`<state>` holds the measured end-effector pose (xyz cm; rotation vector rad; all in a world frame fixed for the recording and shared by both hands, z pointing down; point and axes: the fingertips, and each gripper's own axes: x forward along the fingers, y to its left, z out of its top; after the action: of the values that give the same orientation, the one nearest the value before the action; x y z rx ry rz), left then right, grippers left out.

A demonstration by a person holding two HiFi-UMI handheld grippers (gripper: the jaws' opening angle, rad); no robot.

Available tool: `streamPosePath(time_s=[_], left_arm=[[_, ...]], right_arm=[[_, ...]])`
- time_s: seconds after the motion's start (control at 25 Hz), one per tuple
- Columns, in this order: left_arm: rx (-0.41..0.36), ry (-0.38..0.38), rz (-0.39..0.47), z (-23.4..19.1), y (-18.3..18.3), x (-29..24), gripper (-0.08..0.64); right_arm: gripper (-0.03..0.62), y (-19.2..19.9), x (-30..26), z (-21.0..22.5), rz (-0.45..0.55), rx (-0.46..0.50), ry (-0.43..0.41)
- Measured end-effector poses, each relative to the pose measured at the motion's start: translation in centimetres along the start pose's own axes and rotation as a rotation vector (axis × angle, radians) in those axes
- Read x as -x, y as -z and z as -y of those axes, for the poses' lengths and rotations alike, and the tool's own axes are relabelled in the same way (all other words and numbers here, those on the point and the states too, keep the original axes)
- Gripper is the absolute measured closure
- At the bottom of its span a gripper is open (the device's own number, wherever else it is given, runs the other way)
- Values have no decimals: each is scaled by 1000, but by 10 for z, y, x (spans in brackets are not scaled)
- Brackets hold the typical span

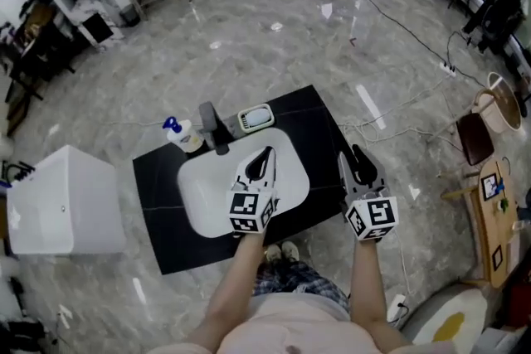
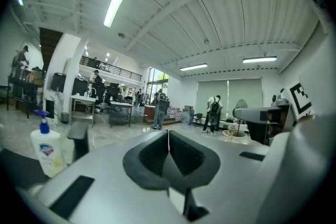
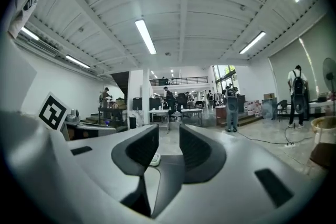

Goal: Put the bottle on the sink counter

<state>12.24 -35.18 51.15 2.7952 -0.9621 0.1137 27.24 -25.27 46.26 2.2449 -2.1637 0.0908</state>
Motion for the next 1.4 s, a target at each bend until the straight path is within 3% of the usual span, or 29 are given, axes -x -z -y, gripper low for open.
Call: streamPosePath(time_s=[0.28,0.6,0.92,1.2,1.4], left_arm=[[0,-227,66,-92,-35,83,531],[21,-406,95,-159,-43,169,532],[23,-454,111,-177,-49,203,532],[23,-450,108,-175,-42,202,532],[26,-445,111,-175,-44,200,532]], right_arm=[[503,-37,-47,-70,58,15,-155],[546,-45,-72,-131,78,7,-251],[575,-43,-69,-146,81,-1,-271],[577,-37,-65,-137,80,-14,-255],[578,-36,-63,-136,64,27,-246]])
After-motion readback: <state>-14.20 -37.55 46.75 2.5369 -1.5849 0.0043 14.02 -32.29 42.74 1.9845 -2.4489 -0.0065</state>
